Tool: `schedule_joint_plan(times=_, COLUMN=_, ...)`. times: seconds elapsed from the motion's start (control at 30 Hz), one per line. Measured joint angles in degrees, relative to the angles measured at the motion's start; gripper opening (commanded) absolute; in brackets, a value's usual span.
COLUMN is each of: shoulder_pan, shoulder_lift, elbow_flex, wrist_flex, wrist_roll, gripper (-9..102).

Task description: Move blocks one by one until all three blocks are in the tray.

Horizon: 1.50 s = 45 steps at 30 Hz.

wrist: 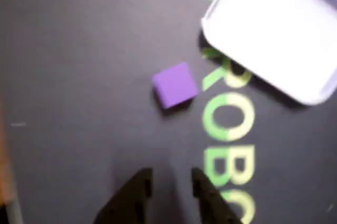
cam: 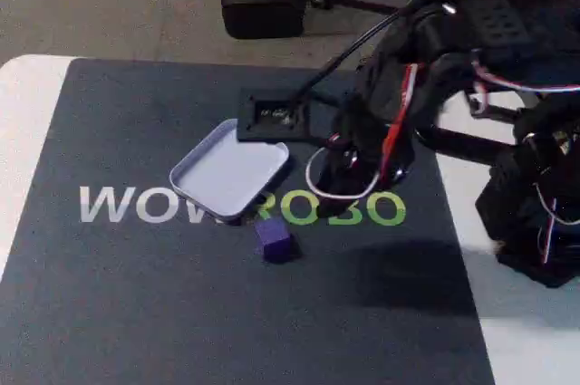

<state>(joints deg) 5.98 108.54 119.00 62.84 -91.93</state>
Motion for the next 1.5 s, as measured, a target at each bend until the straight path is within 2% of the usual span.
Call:
schedule_joint_plan(times=0.53, shoulder_pan=5.1, shoulder_lift=-9.5, elbow_flex=-0.7, wrist_flex=-9.6, wrist_roll=-30.9, gripper=9)
schedule_joint_plan(times=0.83, shoulder_pan=-0.5, shoulder_lift=-18.0, elbow_flex=-8.9, wrist_flex=-10.8, wrist_roll=-28.2, gripper=9)
schedule_joint_plan(times=1.2, shoulder_pan=-0.4, shoulder_lift=-20.4, elbow_flex=-10.5, wrist_flex=-12.0, wrist_roll=-25.0, gripper=13)
schedule_joint_plan(times=1.5, shoulder_pan=1.7, shoulder_lift=-22.6, elbow_flex=-8.0, wrist_flex=-19.5, wrist_roll=-27.3, gripper=13)
